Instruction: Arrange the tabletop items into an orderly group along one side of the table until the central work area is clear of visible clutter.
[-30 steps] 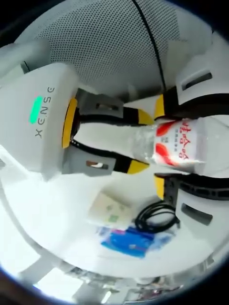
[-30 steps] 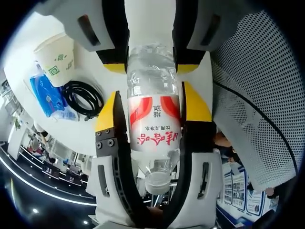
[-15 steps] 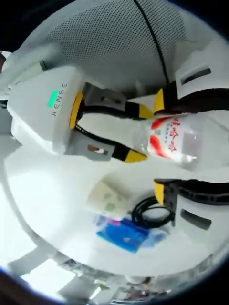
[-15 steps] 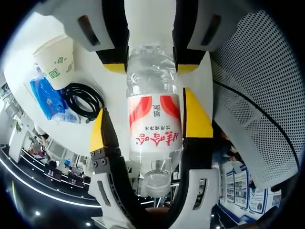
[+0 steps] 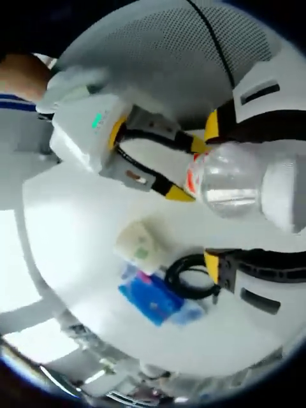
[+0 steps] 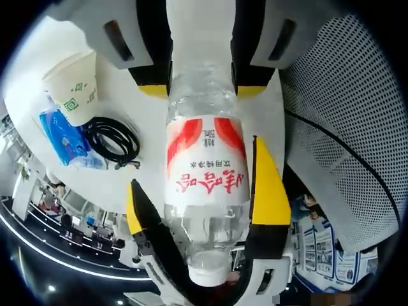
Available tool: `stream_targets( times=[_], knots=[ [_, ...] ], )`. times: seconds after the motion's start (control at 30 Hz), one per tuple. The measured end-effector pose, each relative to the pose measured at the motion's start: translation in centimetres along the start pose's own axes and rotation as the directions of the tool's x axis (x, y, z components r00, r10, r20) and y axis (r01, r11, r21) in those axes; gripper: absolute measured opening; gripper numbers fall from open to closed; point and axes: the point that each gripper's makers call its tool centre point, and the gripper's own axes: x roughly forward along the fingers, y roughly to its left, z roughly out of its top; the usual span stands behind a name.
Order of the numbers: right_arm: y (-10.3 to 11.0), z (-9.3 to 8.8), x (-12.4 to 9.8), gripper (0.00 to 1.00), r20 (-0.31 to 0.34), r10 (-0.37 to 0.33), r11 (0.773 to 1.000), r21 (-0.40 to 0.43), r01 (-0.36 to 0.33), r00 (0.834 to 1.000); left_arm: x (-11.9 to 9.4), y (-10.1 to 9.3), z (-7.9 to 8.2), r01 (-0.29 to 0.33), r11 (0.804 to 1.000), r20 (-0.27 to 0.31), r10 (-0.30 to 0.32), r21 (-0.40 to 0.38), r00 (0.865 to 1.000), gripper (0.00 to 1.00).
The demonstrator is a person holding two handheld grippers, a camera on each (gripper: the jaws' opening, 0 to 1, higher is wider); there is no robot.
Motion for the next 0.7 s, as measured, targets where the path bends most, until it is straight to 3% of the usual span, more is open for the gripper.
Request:
stream_targets(
  times=[0.27,0.43,0.6,0.7],
  knots=[
    [0.18,-0.37,0.03,0.33,-0.019,0.005,1.000,0.023,-0.004,1.000,-0.16,-0.67,0.29,-0.027,0.999,0.055,0.029,-0.037,0.998,0.65],
    [0.17,-0.42,0.01,0.33,-0.021,0.002,0.999,0.034,-0.002,1.000,-0.44,-0.45,0.00,-0.062,0.990,0.096,0.074,-0.123,0.993,0.64],
    [0.21,-0.40,0.04,0.33,-0.023,0.001,0.999,0.045,0.000,1.000,-0.64,-0.39,-0.24,-0.098,0.967,0.146,0.135,-0.236,0.980,0.63],
    [0.23,-0.48,0.03,0.33,-0.025,0.001,0.999,0.053,0.000,1.000,-0.66,-0.33,-0.32,-0.125,0.942,0.168,0.184,-0.312,0.968,0.62]
  ],
)
